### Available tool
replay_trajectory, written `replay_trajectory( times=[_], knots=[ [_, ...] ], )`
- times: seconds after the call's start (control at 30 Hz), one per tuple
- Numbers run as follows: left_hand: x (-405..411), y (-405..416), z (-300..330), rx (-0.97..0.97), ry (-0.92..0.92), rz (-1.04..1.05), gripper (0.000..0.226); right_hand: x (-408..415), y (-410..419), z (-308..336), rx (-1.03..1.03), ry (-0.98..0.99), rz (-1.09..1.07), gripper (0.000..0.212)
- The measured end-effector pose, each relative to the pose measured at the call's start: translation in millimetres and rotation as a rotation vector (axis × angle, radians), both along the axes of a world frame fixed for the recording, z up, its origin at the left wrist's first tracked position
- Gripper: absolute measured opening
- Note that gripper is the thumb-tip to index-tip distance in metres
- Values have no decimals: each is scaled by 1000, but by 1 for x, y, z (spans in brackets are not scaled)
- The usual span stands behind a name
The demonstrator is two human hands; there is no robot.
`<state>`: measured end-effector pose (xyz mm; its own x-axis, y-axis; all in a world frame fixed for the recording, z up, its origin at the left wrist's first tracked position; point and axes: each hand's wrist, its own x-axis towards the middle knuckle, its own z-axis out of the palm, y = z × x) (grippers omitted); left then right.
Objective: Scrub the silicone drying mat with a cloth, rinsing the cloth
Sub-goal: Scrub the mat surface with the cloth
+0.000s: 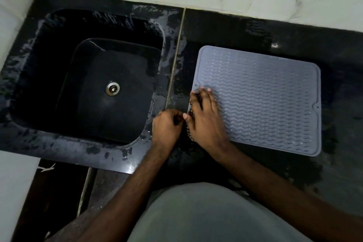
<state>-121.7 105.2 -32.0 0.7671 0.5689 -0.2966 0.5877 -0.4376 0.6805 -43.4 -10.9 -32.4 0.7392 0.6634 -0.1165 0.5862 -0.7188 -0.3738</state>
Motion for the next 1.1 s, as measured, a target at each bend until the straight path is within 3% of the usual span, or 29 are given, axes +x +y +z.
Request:
replay_trajectory(
  times=[0.1, 0.23, 0.4, 0.77, 0.97, 1.1],
  knots=[
    [0, 0, 0, 10, 22, -5, 20, -13, -8, 2, -16, 10, 8, 70],
    [2, -1, 3, 27, 36, -12, 14, -12, 2, -3, 19, 79, 25, 57],
    [4, -1, 7, 85, 76, -27, 18, 11, 21, 3, 151, 124, -100, 54],
    [6, -3, 6, 65, 74, 20, 16, 11, 12, 21, -35, 62, 76, 65],
    [5, -6, 4, 77, 95, 8, 19, 3, 9, 31, -126, 27, 121, 43],
    [9, -6, 5, 104, 56, -58, 23, 7, 2, 32, -53, 66, 148, 52]
  ],
)
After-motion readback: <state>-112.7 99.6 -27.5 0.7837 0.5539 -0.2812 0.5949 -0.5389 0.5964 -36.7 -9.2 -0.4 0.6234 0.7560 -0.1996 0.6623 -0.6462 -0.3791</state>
